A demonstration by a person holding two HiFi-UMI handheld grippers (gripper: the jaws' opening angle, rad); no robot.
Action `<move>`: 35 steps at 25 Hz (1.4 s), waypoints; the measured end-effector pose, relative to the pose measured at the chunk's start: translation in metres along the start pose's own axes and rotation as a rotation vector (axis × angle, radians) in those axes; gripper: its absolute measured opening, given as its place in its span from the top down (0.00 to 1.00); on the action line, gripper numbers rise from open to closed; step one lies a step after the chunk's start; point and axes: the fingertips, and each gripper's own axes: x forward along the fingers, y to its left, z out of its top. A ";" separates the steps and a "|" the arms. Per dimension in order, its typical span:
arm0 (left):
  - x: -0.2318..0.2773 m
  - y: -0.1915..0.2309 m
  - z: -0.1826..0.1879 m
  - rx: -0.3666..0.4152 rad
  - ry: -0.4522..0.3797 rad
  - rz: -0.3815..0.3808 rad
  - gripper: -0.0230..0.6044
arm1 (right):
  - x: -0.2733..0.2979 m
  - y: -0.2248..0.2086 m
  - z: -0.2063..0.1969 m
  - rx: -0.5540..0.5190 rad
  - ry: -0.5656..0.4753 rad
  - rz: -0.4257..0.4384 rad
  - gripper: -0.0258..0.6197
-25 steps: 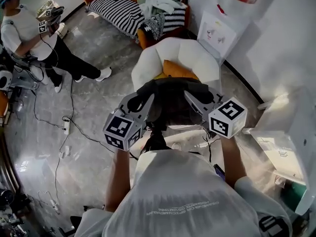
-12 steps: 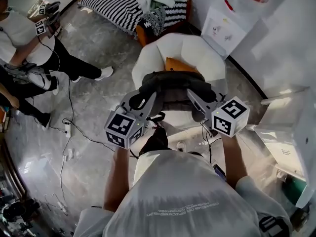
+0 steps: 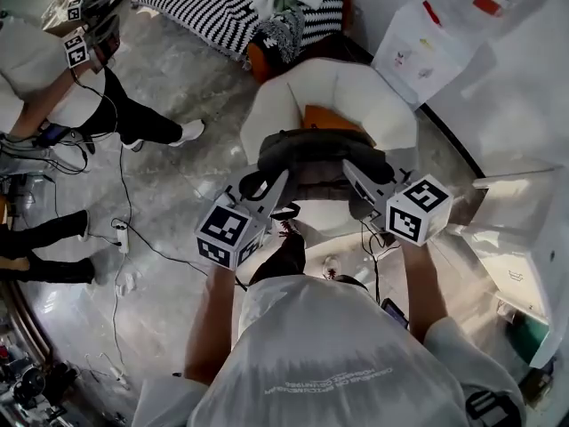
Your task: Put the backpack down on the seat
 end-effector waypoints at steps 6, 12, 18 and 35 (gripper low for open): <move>0.013 0.031 -0.022 -0.027 0.038 -0.035 0.88 | 0.033 -0.012 -0.013 0.047 0.037 -0.021 0.92; 0.025 0.059 -0.026 -0.038 0.067 -0.079 0.88 | 0.055 -0.021 -0.013 0.083 0.041 -0.047 0.92; 0.053 0.085 -0.042 -0.050 0.086 -0.100 0.88 | 0.080 -0.046 -0.027 0.112 0.040 -0.079 0.92; 0.141 0.132 -0.109 -0.104 0.166 -0.100 0.87 | 0.138 -0.124 -0.092 0.209 0.083 -0.083 0.92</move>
